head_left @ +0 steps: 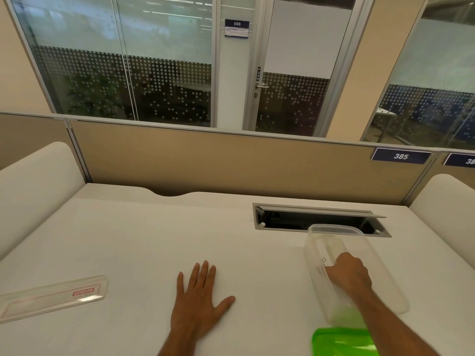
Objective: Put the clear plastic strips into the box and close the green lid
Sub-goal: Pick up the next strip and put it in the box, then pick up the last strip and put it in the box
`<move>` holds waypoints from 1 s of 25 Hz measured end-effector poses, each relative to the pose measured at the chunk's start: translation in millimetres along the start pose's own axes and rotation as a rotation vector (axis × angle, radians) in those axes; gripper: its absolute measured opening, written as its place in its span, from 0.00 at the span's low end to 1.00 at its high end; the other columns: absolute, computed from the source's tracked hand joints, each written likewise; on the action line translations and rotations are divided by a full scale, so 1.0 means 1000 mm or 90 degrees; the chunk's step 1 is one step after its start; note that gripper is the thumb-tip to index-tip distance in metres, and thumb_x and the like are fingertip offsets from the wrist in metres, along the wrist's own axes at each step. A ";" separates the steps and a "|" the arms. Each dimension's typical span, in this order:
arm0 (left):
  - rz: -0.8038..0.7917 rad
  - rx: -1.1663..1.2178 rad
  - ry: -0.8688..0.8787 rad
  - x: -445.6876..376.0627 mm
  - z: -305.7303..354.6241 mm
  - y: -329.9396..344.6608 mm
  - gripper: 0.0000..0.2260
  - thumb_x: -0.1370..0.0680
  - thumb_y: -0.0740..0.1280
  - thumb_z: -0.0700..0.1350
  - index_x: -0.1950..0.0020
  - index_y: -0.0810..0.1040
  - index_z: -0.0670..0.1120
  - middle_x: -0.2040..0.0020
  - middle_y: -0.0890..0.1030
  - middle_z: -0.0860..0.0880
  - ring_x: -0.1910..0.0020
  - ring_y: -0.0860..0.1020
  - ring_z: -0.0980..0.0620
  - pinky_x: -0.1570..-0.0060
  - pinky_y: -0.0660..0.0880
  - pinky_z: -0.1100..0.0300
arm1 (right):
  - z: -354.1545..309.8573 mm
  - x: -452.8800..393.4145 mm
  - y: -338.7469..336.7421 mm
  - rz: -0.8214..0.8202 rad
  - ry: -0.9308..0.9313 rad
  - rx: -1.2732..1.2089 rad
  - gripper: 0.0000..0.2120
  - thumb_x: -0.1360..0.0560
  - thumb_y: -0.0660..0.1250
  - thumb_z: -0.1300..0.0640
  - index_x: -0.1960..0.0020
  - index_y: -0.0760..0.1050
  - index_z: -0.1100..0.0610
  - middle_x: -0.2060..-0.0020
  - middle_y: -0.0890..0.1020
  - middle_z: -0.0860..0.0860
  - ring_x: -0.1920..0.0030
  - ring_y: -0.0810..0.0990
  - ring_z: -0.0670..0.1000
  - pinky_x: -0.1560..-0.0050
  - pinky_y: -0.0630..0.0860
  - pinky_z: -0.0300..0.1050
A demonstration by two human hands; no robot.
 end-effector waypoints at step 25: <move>0.031 0.059 0.020 -0.001 -0.005 -0.025 0.47 0.32 0.39 0.79 0.20 0.48 0.51 0.19 0.46 0.53 0.21 0.41 0.52 0.25 0.34 0.49 | -0.058 0.019 -0.039 0.211 -0.188 -0.245 0.21 0.24 0.68 0.45 0.37 0.77 0.56 0.43 0.83 0.57 0.45 0.80 0.60 0.44 0.77 0.54</move>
Point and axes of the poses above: each hand's wrist, its own x-axis away from the middle knuckle, its own y-axis out of the palm, z = x × y, the point moved 6 cm from there along -x, towards the middle knuckle
